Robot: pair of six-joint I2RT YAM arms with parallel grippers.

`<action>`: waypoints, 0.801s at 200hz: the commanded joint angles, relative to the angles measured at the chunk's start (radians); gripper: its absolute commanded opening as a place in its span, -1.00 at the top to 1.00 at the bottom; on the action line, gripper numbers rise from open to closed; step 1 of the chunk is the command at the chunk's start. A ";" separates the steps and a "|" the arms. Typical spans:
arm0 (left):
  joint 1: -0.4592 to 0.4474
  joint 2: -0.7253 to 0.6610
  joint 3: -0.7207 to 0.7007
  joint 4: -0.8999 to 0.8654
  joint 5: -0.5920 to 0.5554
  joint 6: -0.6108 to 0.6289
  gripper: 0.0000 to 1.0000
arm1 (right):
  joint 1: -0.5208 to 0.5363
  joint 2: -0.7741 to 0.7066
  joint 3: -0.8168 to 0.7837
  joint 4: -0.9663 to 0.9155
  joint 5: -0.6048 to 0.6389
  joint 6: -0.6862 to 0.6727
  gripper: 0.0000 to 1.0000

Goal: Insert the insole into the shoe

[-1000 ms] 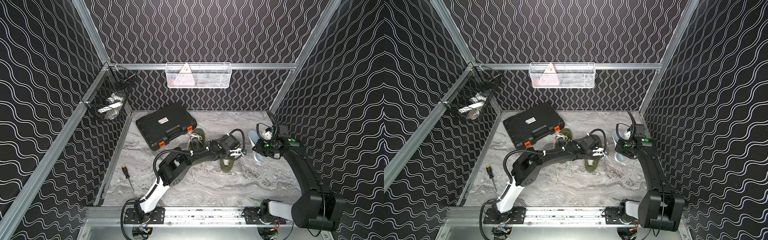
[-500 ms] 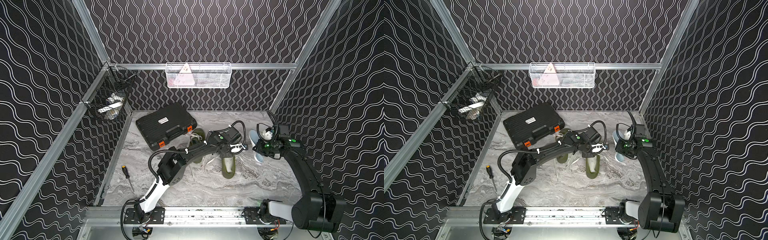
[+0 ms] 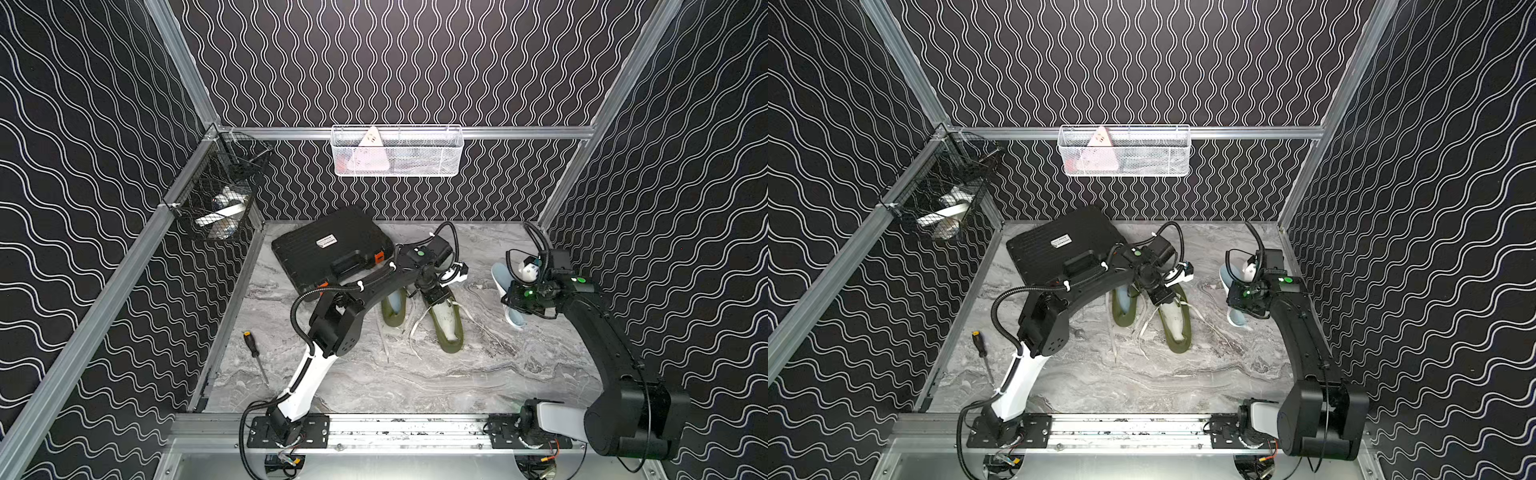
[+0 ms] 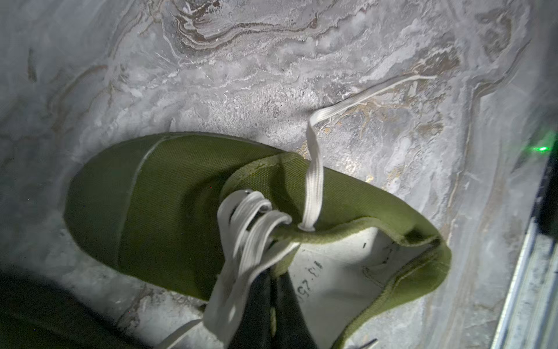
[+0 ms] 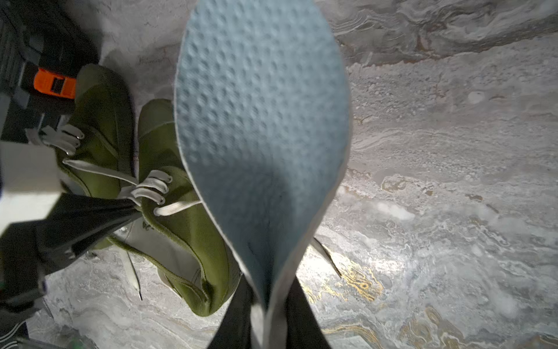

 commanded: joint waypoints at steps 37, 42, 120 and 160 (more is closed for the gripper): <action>0.050 -0.031 -0.070 0.180 0.278 -0.261 1.00 | 0.088 0.001 0.056 -0.144 0.078 -0.046 0.61; 0.057 -0.031 -0.073 0.187 0.287 -0.273 1.00 | 0.097 0.001 0.055 -0.158 0.081 -0.044 0.61; 0.090 -0.027 -0.082 0.207 0.302 -0.287 1.00 | 0.253 0.012 0.187 -0.309 0.050 0.084 0.62; 0.107 -0.048 -0.130 0.251 0.289 -0.248 1.00 | 0.313 0.055 0.205 -0.369 0.093 0.014 0.61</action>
